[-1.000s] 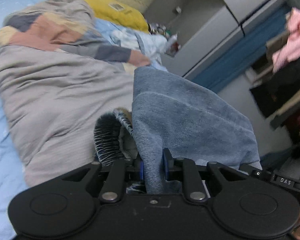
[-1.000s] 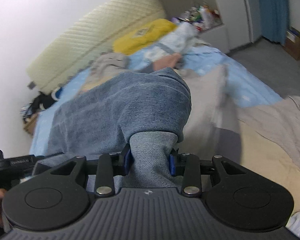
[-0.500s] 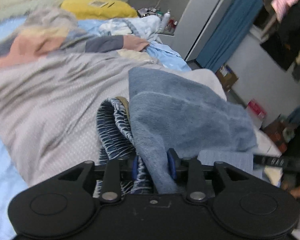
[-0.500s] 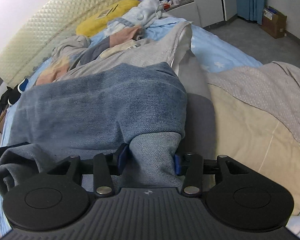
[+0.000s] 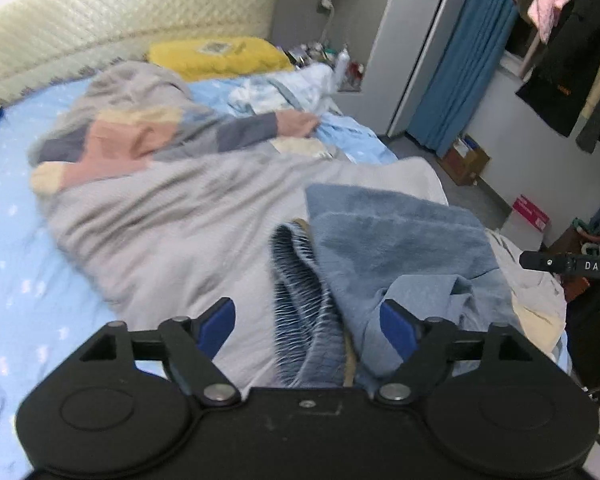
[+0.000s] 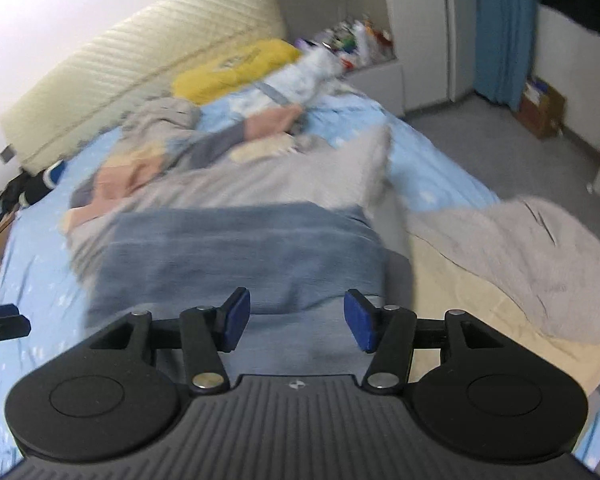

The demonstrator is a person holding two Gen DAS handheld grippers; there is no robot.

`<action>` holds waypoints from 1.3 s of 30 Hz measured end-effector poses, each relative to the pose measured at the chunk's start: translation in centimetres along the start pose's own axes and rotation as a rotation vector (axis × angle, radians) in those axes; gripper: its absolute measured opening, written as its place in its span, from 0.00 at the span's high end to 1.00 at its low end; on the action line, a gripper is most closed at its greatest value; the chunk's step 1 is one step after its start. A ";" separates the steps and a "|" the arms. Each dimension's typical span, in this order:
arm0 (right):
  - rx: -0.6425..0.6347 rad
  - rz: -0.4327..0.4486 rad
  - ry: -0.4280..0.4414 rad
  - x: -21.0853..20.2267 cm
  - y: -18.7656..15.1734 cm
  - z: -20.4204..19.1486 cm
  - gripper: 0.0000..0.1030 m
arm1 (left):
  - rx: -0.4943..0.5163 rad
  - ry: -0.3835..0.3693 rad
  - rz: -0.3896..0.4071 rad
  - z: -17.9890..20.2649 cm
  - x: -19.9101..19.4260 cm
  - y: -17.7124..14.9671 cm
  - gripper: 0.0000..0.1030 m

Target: Fold clothes

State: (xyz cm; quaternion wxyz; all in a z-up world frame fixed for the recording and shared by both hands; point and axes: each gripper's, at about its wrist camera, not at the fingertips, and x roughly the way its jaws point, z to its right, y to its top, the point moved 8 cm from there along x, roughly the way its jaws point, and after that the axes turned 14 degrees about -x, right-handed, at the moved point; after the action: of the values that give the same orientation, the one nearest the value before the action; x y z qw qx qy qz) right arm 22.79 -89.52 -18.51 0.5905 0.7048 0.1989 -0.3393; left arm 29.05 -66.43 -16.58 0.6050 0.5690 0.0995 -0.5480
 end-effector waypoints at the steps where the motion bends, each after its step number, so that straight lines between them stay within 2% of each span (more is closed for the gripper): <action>1: -0.021 0.009 0.011 -0.7 0.5 -1.2 0.46 | -0.010 0.000 0.012 -0.6 -1.6 0.0 0.22; 6: -0.094 0.046 0.074 -4.4 1.7 -8.5 0.46 | -0.066 0.029 0.091 -4.4 -10.1 -0.9 0.20; 11: -0.118 0.090 0.166 -9.3 1.0 -17.0 0.46 | -0.113 0.084 0.154 -9.5 -18.9 -3.4 0.17; 15: -0.172 0.123 0.195 -13.3 -0.1 -24.0 0.46 | -0.149 0.121 0.198 -14.4 -25.7 -5.2 0.15; 22: -0.198 0.106 0.229 -17.8 -3.5 -34.7 0.46 | -0.141 0.265 0.248 -22.5 -36.1 -8.6 0.11; 26: -0.215 0.087 0.262 -19.5 -4.8 -39.7 0.46 | -0.155 0.351 0.261 -25.4 -39.9 -10.6 0.08; 31: -0.252 0.095 0.322 -21.3 -5.7 -44.5 0.45 | -0.237 0.428 0.286 -27.9 -43.2 -13.2 0.07; 36: -0.336 0.083 0.361 -22.3 -6.9 -48.0 0.42 | -0.298 0.504 0.326 -29.3 -45.7 -14.9 0.07; 39: -0.356 0.080 0.363 -23.0 -7.0 -48.5 0.40 | -0.308 0.527 0.336 -30.0 -46.9 -15.7 0.07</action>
State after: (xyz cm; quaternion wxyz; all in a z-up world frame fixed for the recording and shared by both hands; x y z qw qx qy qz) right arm 13.94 -38.30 -3.51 0.6730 0.6462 0.3301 -0.1430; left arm 14.19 -12.85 -0.76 0.7190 0.6015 0.2386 -0.2537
